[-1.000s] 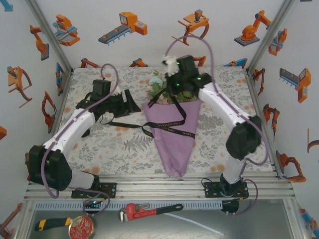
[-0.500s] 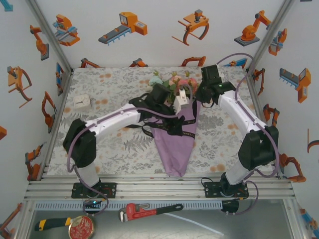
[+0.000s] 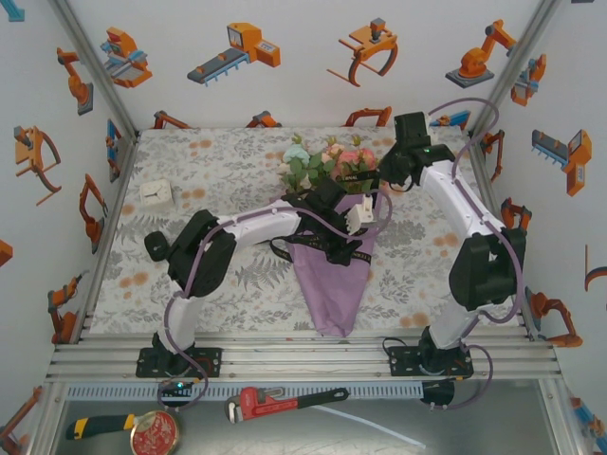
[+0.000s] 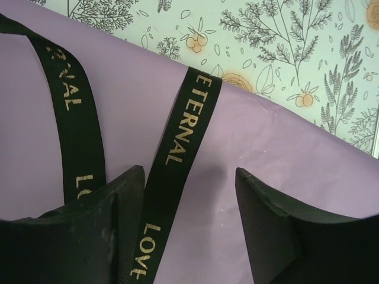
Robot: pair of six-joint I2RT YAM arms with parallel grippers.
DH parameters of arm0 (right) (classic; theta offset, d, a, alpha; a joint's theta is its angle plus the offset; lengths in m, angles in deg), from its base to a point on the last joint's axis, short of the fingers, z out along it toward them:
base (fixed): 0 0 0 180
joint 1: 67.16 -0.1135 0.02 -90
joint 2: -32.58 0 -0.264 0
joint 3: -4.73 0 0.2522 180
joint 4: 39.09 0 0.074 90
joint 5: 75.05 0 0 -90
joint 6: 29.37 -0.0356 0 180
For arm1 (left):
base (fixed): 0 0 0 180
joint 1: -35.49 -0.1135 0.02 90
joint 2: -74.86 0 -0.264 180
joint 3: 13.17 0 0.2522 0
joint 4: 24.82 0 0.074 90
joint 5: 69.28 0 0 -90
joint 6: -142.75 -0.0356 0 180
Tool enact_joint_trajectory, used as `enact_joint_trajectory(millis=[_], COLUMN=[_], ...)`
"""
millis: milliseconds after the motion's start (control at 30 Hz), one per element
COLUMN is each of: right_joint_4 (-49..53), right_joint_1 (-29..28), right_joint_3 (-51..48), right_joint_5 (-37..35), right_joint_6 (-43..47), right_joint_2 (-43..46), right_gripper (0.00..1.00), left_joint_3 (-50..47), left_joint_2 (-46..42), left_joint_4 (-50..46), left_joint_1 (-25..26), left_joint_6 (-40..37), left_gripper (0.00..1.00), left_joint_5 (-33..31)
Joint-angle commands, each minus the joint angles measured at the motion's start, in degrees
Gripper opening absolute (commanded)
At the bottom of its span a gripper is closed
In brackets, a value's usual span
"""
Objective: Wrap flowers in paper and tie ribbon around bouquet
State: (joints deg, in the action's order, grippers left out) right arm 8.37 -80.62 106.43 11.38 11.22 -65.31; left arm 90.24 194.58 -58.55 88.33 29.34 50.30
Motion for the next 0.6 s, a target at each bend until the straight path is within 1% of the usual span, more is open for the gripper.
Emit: enact_joint_trajectory(millis=[0,100,133,267,433,567], right_joint_4=[0.1,0.1,0.1,0.3,0.8,0.8], right_joint_1=[0.6,0.6,0.7,1.1,2.1,2.8], right_joint_3=[1.3,0.8,0.7,0.5,0.5,0.1], right_joint_5=[1.5,2.3,2.7,3.3,3.3,4.0], right_joint_6=[-0.6,-0.7,-0.6,0.0,0.7,0.8], right_joint_2=[-0.7,-0.7,-0.7,-0.4,-0.1,-0.2], right_gripper=[0.0,0.0,0.0,0.0,0.0,0.0], left_joint_3=[1.2,0.3,0.2,-0.5,-1.3,-2.0], left_joint_2=[1.6,2.5,2.8,3.2,2.6,0.0], left_joint_4=[-1.2,-1.2,-1.0,0.6,3.3,6.2], left_joint_1=[0.1,0.2,0.2,0.2,-0.1,-1.0], left_joint_6=[-1.0,-1.0,-1.0,-0.8,1.5,4.8], left_gripper=[0.57,0.53,0.51,0.27,0.0,0.0], left_joint_5=[1.1,-0.9,-1.6,-2.2,-2.2,-1.1])
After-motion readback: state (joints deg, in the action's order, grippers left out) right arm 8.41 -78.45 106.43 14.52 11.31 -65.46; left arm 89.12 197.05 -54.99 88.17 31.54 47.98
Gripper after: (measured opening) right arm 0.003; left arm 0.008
